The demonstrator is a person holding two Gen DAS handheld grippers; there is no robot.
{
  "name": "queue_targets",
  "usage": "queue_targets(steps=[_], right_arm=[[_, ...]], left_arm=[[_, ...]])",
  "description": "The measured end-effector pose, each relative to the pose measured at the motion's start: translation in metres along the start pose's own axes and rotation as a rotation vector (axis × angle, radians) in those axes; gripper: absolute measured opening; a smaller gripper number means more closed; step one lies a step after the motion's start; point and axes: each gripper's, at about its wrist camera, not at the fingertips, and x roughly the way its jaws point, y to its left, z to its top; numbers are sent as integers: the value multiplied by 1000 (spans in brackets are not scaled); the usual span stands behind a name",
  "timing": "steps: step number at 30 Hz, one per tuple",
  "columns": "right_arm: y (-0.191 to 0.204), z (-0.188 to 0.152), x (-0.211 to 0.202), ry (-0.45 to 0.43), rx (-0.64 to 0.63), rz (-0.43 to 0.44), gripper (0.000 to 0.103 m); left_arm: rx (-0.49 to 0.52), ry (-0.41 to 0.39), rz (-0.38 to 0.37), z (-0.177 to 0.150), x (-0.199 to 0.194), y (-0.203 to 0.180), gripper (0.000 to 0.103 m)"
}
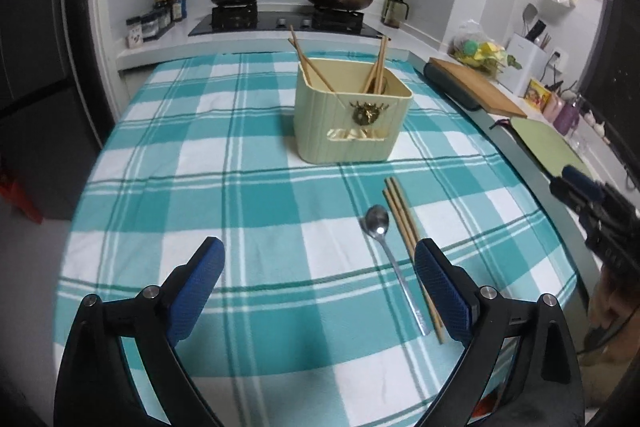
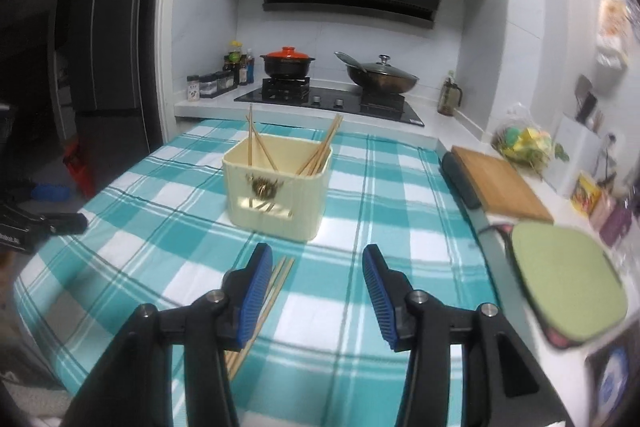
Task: Organize utensils
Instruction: 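Withdraw both tools from the holder back over the remaining utensils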
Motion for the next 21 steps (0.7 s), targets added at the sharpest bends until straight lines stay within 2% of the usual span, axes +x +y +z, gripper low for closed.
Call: queue_targets(steps=[3, 8, 13, 21], right_arm=[[6, -35, -9, -31, 54, -43, 48], [9, -74, -3, 36, 84, -63, 48], [7, -93, 4, 78, 131, -63, 48], [21, -112, 20, 137, 114, -35, 48]], left_arm=[[-9, 3, 23, -12, 9, -12, 96], [2, 23, 90, -26, 23, -20, 96], [-3, 43, 110, -38, 31, -18, 96], [-48, 112, 102, -64, 58, -10, 96]])
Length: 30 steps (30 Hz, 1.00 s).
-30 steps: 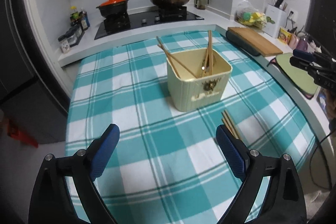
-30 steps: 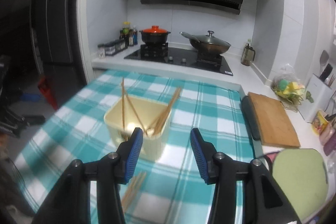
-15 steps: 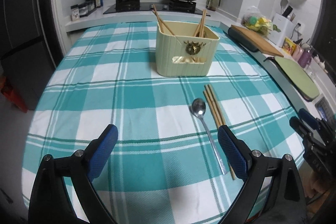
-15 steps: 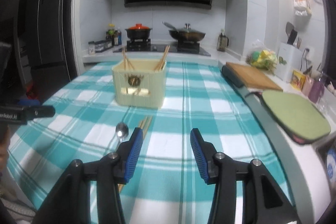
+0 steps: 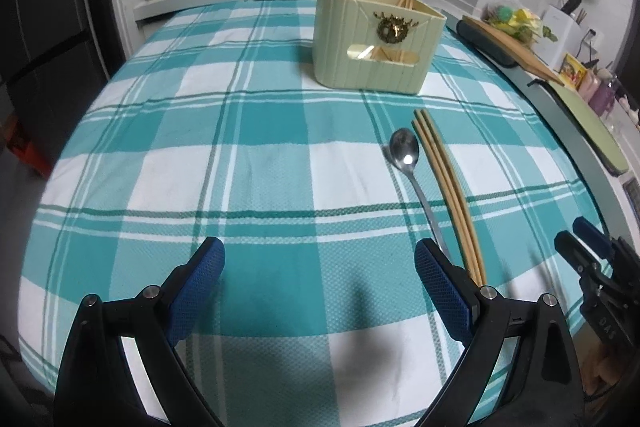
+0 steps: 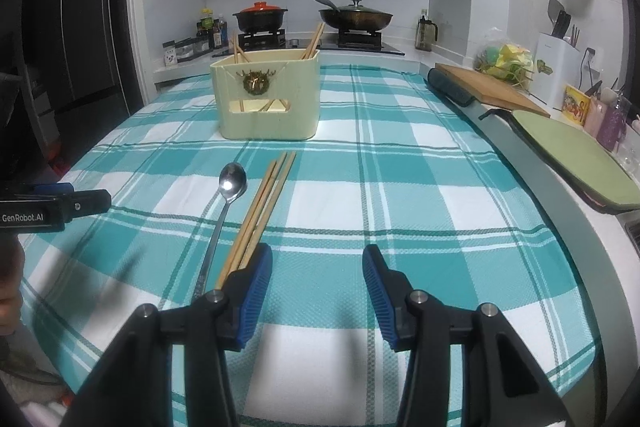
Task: Organize utensils
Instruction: 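Withdraw both tools from the holder back over the remaining utensils, then close the right gripper on a chopstick while the left gripper grasps the small spoon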
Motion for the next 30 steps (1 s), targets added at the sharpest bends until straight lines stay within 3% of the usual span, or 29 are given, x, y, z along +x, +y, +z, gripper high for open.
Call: queue_targets(steps=[4, 12, 20, 25, 30], right_arm=[[-2, -6, 12, 45, 25, 22, 48], [-10, -10, 24, 77, 63, 36, 45], [-16, -10, 25, 81, 69, 21, 45], [-15, 3, 37, 98, 60, 72, 44], [-5, 23, 84, 166, 54, 173, 28]], left_arm=[[11, 24, -23, -3, 12, -9, 96], [103, -6, -43, 18, 42, -46, 96], [223, 27, 84, 24, 98, -81, 97], [187, 14, 88, 26, 99, -69, 97], [117, 26, 80, 31, 101, -46, 97]])
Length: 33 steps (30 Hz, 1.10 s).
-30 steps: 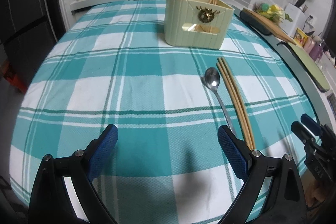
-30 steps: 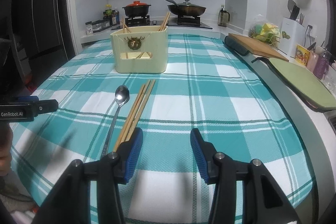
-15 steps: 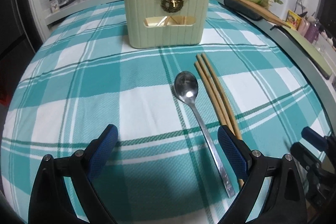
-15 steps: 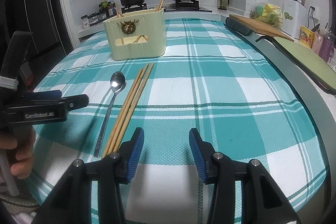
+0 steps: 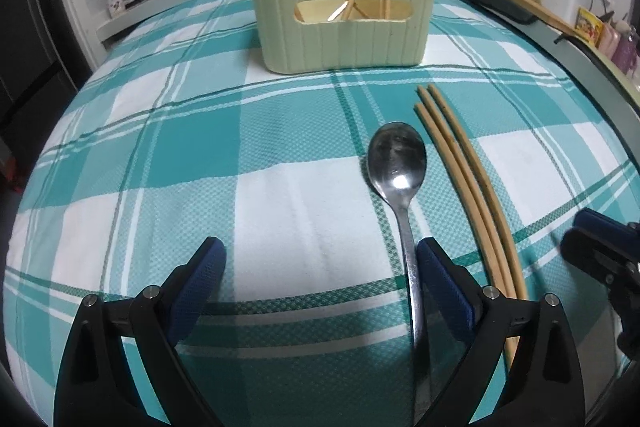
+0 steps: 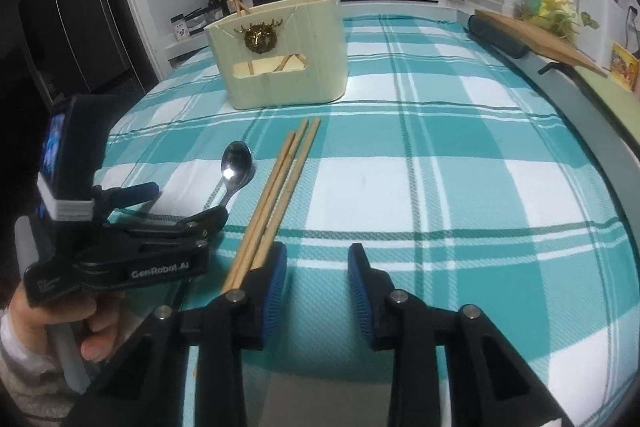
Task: Organize utensils
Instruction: 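Close the right gripper on a chopstick while the left gripper grasps the small spoon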
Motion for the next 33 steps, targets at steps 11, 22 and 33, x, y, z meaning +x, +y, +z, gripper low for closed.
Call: queue_targets(steps=[11, 22, 33], right_arm=[[21, 35, 61, 103, -49, 68, 13], [0, 20, 42, 119, -50, -162, 6], [-35, -15, -1, 83, 19, -235, 23]], left_arm=[[24, -8, -24, -1, -2, 3, 83], [20, -20, -34, -12, -17, 9, 9], [-153, 10, -72, -34, -36, 59, 54]])
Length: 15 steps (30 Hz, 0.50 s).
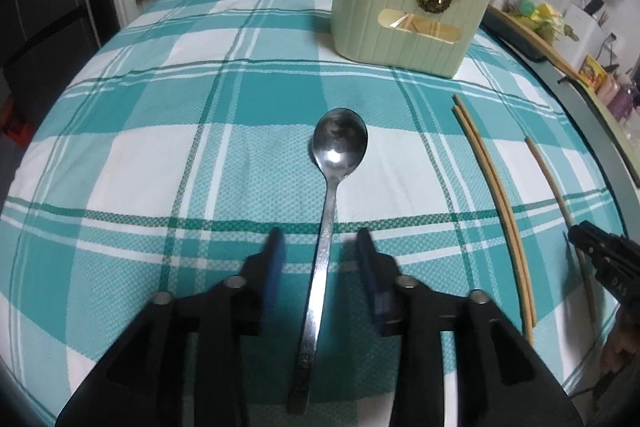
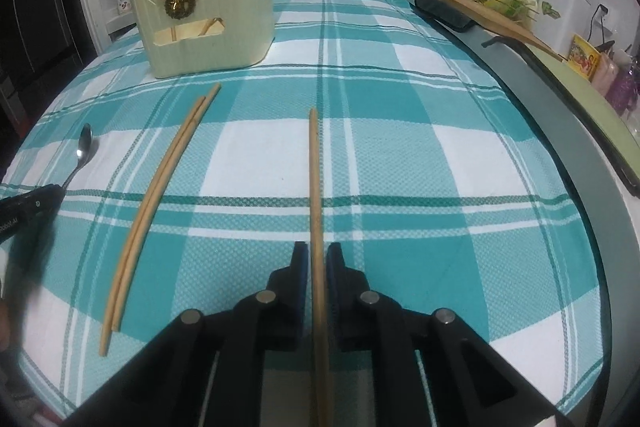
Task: Organize utensils
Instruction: 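Close the right gripper on a chopstick while the left gripper grasps the small spoon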
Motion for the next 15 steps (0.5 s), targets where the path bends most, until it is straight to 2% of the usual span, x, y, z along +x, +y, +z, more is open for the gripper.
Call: queue_targets(steps=[1, 2, 4, 7, 10, 15], right_arm=[[-2, -2, -3, -12, 13, 8, 36], [-3, -4, -7, -27, 23, 16, 40], [-6, -6, -14, -49, 37, 24, 42], [-12, -8, -20, -63, 54, 41, 42], [-14, -12, -22, -61, 47, 43, 42], [-9, -16, -20, -46, 12, 63, 44]], left_arm=[[2, -5, -2, -2, -3, 1, 64], [7, -8, -3, -5, -6, 2, 66], [25, 7, -4, -8, -6, 3, 67], [65, 14, 19, -13, -5, 1, 76], [108, 16, 54, -16, -2, -2, 81], [133, 18, 67, -17, 0, -5, 89]])
